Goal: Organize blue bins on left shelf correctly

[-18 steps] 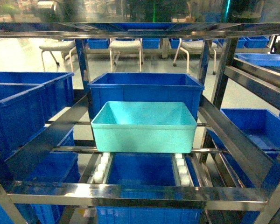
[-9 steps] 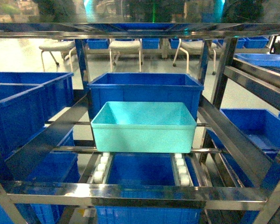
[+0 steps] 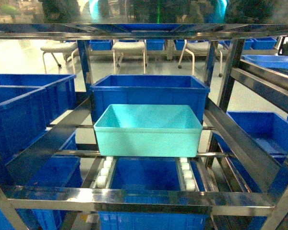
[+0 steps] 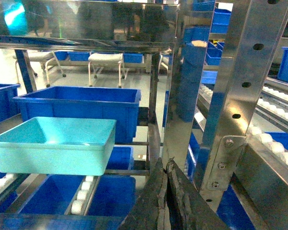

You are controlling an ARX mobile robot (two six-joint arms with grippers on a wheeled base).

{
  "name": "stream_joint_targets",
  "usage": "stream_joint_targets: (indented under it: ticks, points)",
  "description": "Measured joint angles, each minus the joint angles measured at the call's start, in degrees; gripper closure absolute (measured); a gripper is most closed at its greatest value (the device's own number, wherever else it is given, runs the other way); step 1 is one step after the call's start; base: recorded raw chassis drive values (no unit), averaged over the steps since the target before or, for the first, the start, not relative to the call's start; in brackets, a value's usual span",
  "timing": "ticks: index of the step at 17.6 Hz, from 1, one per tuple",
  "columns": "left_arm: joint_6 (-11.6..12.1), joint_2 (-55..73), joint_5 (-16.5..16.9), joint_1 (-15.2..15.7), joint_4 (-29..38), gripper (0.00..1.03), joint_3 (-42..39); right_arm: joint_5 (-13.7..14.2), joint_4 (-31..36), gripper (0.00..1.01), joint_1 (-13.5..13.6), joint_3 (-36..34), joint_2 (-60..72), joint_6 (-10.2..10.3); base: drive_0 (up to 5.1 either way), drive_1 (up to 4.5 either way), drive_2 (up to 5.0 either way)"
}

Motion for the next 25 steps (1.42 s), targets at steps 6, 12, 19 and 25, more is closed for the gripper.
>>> stream_joint_targets:
  ticks: [6, 12, 19, 25]
  points:
    - [-0.02, -9.81, 0.00, 0.02, -9.86, 1.01, 0.00, 0.00, -12.55, 0.99, 0.00, -0.02, -13.25, 0.00, 0.0, 0.00, 0.0]
    - [-0.02, -12.72, 0.00, 0.02, -12.81, 1.01, 0.00, 0.00, -16.63, 0.99, 0.00, -0.02, -17.44, 0.00, 0.0, 0.00, 0.0]
    - [0.00, -22.14, -0.02, 0.02, -22.97, 1.01, 0.02, -0.04, -31.15, 0.99, 0.00, 0.02, -28.74, 0.00, 0.0, 0.00, 0.0]
    - [0.00, -22.14, -0.02, 0.02, -23.23, 1.01, 0.02, -0.04, -31.23, 0.99, 0.00, 0.04, -31.41, 0.00, 0.0, 0.00, 0.0]
